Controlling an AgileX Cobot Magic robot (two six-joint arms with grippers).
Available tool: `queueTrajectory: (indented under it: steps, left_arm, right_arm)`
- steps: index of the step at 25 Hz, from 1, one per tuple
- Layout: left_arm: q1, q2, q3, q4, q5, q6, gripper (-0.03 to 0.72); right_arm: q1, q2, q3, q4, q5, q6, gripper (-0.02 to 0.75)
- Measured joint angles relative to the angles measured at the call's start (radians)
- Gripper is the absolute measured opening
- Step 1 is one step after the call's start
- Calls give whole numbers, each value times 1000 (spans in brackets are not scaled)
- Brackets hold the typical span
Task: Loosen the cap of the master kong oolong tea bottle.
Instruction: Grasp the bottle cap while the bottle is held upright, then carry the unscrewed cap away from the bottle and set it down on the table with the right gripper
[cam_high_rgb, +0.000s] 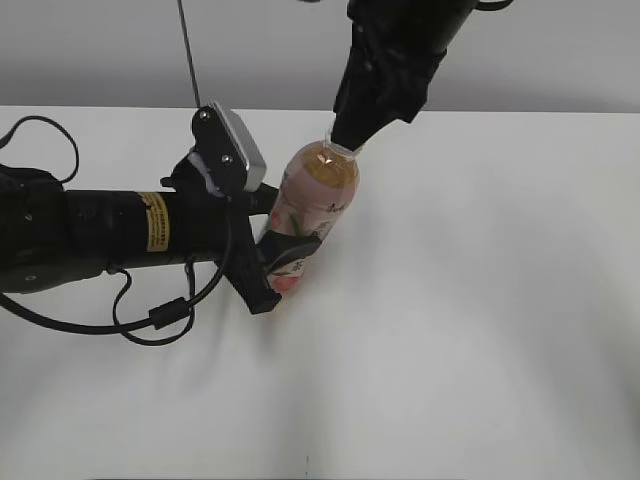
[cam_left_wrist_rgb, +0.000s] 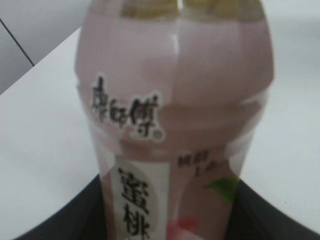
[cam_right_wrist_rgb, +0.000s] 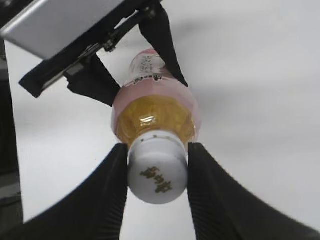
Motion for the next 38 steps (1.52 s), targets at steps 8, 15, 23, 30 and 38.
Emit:
queueTrajectory:
  steps: [8,15,23,30,38]
  left_arm:
    - [1,0,0,-31,2,26,372]
    - [4,0,1,-51,25,31,372]
    - [4,0,1,-56,28,43,371]
    - [1,0,1,-40,43,53,371]
    - [1,0,1,-40,32,56,371]
  right_arm:
    - [0,0,0,30,-20,-659,276]
    - [40,19,0,40,-62,-1298,276]
    - [66,34,-41,18,-35,-1601,276]
    - [69,31,-75,-39,-13,-1600,274]
    - [36,-9,-77,-225,-88,-826,274]
